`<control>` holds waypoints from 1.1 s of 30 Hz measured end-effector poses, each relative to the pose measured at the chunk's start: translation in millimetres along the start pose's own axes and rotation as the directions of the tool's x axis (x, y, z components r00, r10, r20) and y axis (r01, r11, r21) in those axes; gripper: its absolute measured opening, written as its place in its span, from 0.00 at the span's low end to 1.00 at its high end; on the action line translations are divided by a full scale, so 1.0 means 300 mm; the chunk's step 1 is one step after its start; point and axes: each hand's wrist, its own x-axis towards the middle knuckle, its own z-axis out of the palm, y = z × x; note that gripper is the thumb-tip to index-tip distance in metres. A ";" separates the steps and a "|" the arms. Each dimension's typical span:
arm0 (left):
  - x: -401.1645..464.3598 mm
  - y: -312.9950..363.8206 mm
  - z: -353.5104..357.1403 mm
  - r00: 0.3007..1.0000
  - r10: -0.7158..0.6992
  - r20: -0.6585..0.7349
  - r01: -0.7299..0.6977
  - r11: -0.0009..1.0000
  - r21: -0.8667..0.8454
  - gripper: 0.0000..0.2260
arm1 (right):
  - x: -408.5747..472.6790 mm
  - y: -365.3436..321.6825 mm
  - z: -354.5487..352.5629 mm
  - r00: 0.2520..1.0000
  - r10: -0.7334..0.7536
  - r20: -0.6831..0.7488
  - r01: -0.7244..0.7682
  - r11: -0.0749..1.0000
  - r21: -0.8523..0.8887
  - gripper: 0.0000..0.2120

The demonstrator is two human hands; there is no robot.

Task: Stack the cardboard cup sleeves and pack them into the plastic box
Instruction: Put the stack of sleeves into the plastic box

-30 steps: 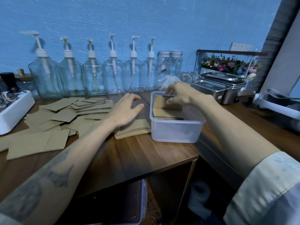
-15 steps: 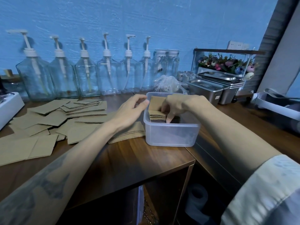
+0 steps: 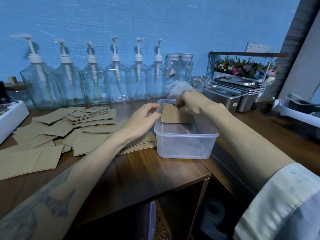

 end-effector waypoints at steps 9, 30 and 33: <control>-0.006 0.010 0.001 1.000 0.026 0.004 -0.026 0.999 0.033 0.20 | 0.010 0.018 0.002 0.999 0.046 -0.024 -0.048 0.995 -0.084 0.18; 0.005 -0.015 -0.023 0.992 0.041 -0.116 -0.030 0.996 0.089 0.18 | -0.022 -0.002 -0.047 0.992 0.094 -0.081 -0.094 0.996 0.009 0.16; 0.002 -0.043 -0.050 0.992 0.050 -0.116 -0.023 0.976 0.218 0.19 | -0.027 -0.034 -0.065 0.994 0.080 -0.071 -0.076 0.995 0.066 0.18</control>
